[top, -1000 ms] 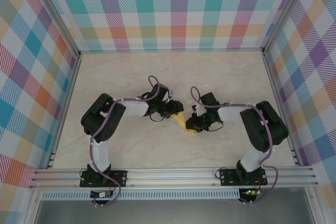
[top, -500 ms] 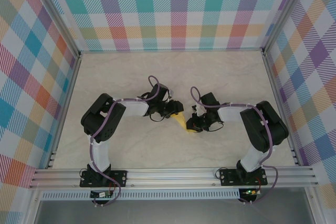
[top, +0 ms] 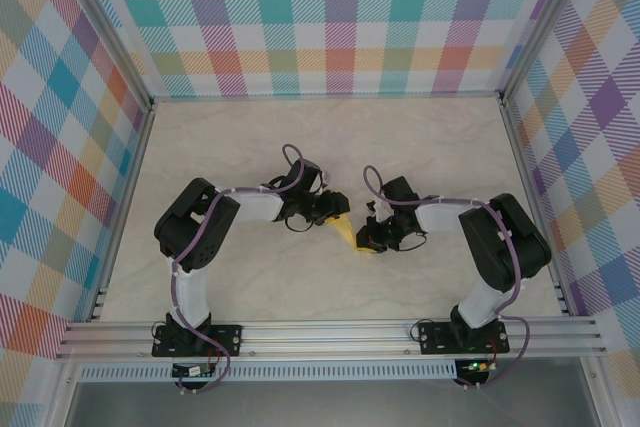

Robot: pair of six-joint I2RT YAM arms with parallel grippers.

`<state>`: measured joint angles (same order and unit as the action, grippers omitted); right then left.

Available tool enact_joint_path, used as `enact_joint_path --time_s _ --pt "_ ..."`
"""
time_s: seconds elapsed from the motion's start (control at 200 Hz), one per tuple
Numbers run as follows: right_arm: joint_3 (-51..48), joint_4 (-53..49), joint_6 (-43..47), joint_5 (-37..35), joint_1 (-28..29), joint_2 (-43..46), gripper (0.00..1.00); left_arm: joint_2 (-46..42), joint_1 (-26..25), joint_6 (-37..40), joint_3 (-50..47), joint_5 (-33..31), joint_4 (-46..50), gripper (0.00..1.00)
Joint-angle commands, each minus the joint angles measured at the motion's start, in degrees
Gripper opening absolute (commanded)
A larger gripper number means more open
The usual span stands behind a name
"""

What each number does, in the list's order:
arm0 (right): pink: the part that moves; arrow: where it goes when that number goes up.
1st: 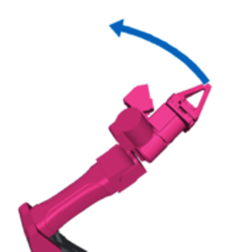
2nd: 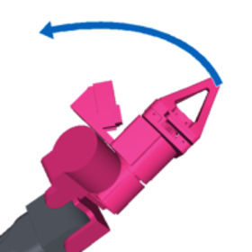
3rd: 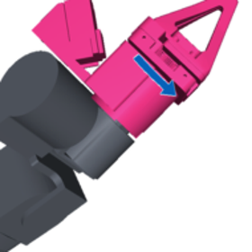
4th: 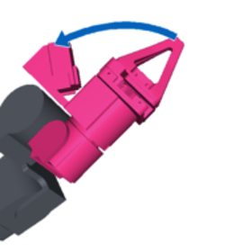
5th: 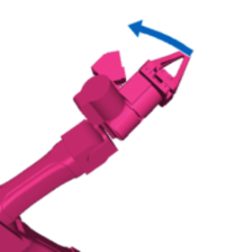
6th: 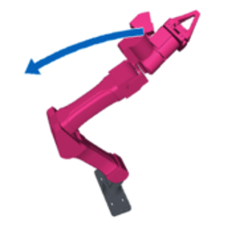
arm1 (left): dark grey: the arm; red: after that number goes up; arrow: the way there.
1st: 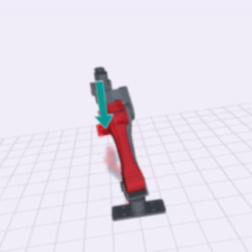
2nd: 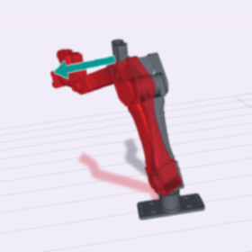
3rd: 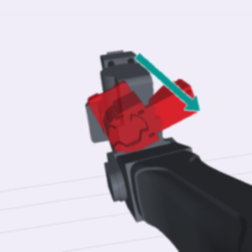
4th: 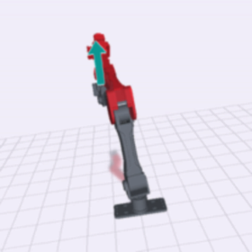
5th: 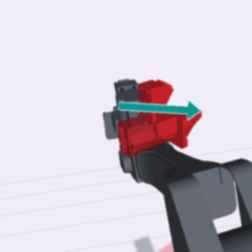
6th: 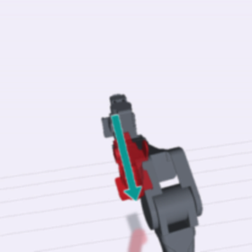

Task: Fold a paper plane with a square sheet of paper (pick it up from the middle)
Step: Fold the wing for the fifth time at the center of the table.

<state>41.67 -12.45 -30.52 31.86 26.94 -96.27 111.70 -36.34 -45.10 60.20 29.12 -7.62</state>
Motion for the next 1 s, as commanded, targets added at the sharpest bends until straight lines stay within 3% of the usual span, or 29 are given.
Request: enact_joint_path --time_s 0.0,0.38,0.8,0.995 --pt "-1.61 -8.78 1.95 -4.4 -0.48 -1.1 0.09 3.07 -0.66 1.37 -0.17 0.17 3.13 0.46" --pt "-1.22 -14.32 1.26 -11.99 0.21 -0.29 0.1 2.89 -0.64 1.39 -0.52 -0.01 3.22 0.46" --pt "1.61 -18.6 2.32 -13.94 1.6 2.42 0.17 3.66 -0.66 1.51 -0.26 0.06 3.55 0.45" --pt "1.84 -18.77 1.67 -13.53 1.63 5.0 0.15 3.93 -0.66 1.48 -0.24 0.17 3.54 0.45"
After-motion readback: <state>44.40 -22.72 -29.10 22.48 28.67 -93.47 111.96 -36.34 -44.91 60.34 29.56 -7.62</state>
